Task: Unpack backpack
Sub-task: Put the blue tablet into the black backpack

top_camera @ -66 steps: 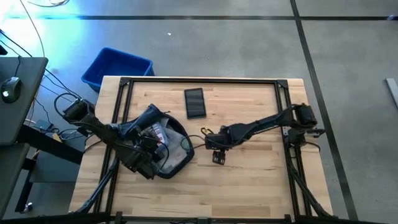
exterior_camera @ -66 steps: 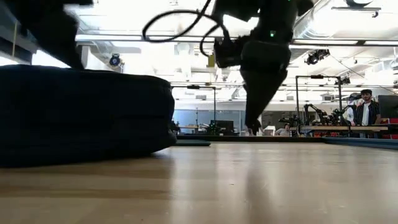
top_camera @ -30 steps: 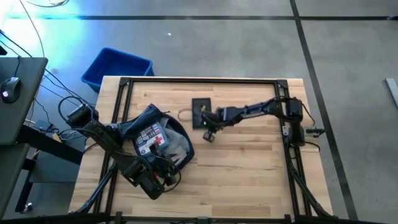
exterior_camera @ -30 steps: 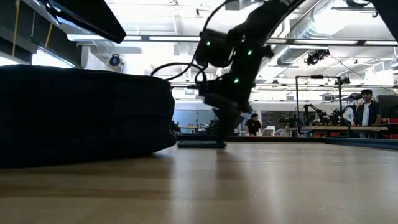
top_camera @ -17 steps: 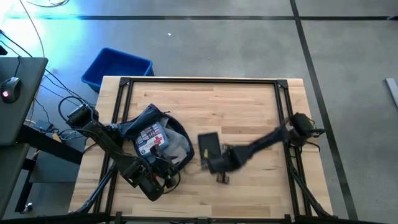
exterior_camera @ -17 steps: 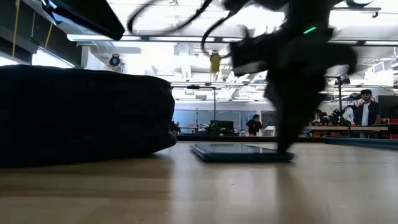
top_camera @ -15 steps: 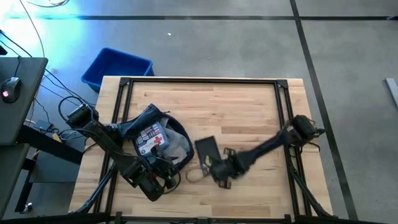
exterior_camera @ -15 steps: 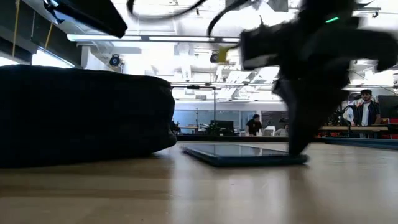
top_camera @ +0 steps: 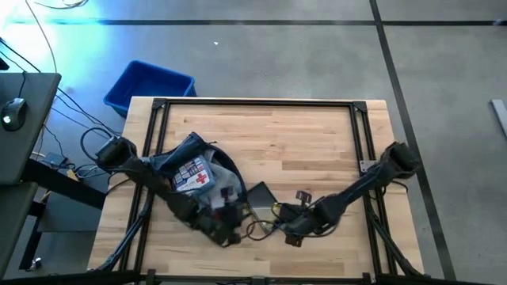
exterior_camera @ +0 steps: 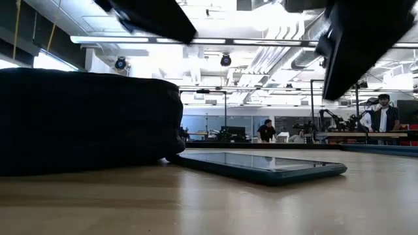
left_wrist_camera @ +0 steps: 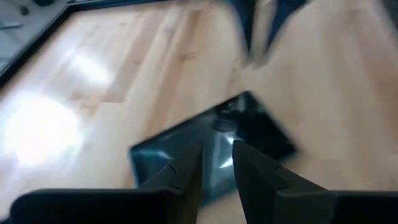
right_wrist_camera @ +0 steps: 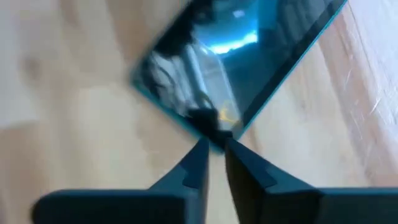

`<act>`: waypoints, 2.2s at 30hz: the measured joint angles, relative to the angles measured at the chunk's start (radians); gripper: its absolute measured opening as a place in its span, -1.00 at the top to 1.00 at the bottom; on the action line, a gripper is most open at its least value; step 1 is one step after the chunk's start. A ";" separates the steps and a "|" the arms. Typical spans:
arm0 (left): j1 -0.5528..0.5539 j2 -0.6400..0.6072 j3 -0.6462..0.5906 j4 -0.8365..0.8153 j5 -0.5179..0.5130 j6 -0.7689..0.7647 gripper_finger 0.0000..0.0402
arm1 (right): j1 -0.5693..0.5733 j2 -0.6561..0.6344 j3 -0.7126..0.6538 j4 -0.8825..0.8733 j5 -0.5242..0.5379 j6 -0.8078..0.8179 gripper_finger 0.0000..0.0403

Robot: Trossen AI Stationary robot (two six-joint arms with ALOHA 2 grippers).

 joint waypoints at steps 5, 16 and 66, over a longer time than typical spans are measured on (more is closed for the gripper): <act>0.126 0.047 0.000 -0.018 0.273 0.051 0.78 | 0.095 0.004 0.000 0.004 0.000 0.189 0.28; 0.177 0.183 0.000 -0.021 0.470 -0.019 0.96 | 0.263 0.042 0.001 0.060 0.172 0.512 -0.32; 0.195 0.405 0.256 0.002 0.395 0.196 1.00 | 0.266 0.238 0.004 0.144 0.225 0.742 -0.33</act>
